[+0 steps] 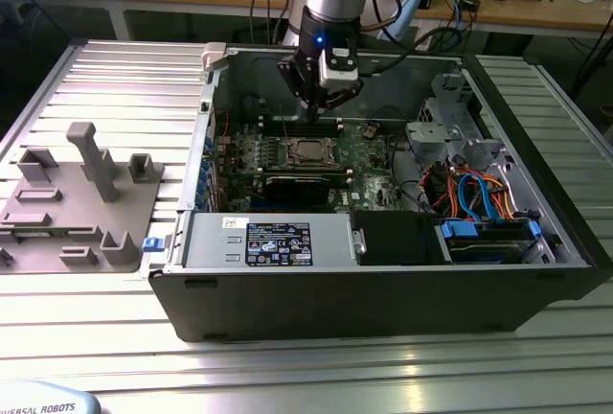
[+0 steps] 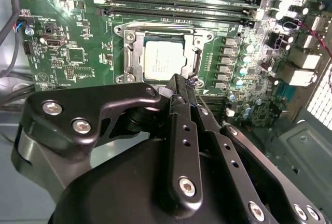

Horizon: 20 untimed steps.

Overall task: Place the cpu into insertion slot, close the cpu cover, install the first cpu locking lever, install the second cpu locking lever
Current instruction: 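Install the first cpu locking lever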

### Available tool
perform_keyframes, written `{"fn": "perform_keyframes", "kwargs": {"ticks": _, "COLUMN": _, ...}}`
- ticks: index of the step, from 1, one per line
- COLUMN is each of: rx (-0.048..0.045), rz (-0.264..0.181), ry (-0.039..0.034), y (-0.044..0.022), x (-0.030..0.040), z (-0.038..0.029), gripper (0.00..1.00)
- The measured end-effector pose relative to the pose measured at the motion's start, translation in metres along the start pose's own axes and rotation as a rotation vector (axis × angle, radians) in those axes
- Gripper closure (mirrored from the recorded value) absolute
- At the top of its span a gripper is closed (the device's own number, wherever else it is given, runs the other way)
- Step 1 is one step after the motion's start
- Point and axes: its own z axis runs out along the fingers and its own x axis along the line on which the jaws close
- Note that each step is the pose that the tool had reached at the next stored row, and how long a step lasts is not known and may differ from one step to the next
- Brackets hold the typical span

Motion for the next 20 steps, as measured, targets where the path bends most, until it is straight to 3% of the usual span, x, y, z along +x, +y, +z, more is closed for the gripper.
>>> {"fn": "perform_keyframes", "kwargs": {"ticks": 10, "rx": 0.0052, "rz": -0.092, "ry": -0.0031, "y": 0.0, "x": 0.0, "z": 0.0, "gripper": 0.89}}
{"fn": "perform_keyframes", "kwargs": {"ticks": 20, "rx": 0.0087, "rz": -0.155, "ry": -0.0052, "y": 0.0, "x": 0.0, "z": 0.0, "gripper": 0.89}}
